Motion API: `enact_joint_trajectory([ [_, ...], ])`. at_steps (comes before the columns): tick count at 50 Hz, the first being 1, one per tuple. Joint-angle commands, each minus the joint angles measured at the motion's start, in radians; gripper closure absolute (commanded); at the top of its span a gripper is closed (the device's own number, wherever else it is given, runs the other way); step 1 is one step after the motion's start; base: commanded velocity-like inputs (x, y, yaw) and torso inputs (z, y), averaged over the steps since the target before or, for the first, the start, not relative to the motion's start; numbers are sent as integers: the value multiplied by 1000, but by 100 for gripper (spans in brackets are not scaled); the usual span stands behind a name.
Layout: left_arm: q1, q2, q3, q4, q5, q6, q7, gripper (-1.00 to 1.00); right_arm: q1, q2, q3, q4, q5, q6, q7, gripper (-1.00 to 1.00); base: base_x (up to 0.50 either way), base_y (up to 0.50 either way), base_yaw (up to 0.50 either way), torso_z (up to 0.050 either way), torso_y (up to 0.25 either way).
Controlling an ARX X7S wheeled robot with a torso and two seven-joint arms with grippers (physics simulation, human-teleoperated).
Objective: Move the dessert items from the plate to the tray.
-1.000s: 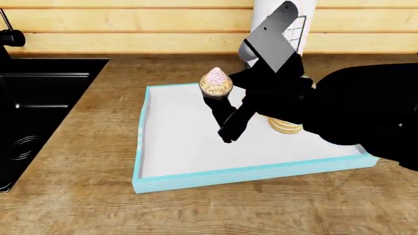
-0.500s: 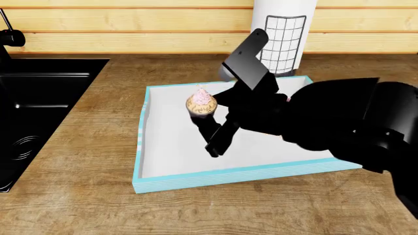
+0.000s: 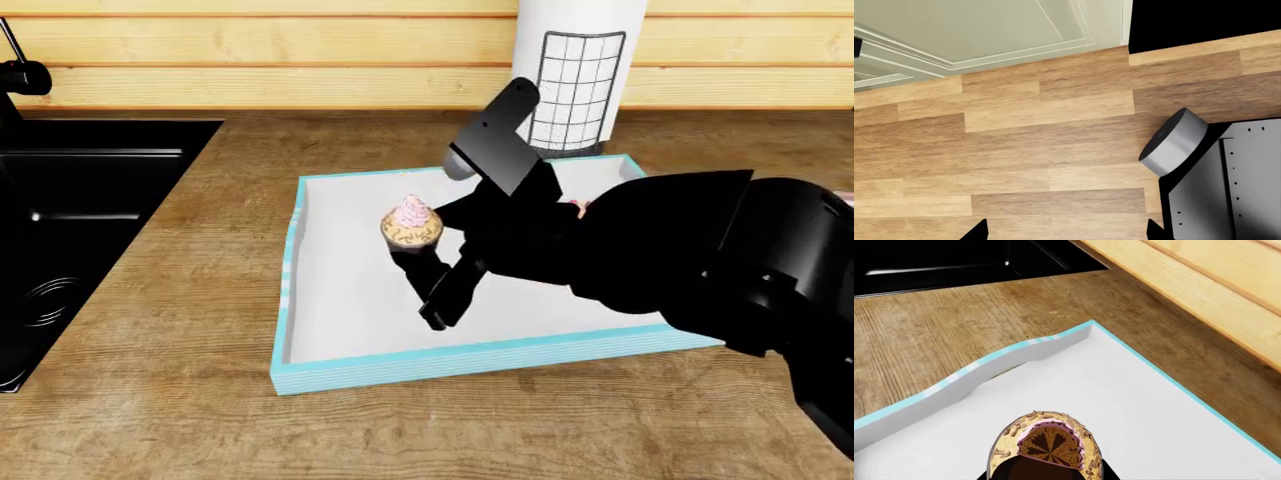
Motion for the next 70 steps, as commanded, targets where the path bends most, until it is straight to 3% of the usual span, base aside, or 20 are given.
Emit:
enact_joint_trajectory([
  [1,0,0,-2,0,0,-1,1,-100,-5,-4,-8,11,-24,-8,-22,100,0,0,0,0,0],
  [8,0,0,-2,0,1,-1,0,-100,-6,2,-11,4,-20,-3,-21,100,0,0,0,0,0],
  [9,0,0,-2,0,0,-1,0,-100,-5,3,-10,3,-19,-2,-20,-100,0,0,0,0,0],
  [49,0,0,5,0,0,0,-4,-100,78,51,76,-61,48,19,64,-100,0,0,0,0,0],
  [70,1,-1,8,0,1,13,-8,-100,172,221,218,-258,252,100,301,-100,0,0,0,0,0],
])
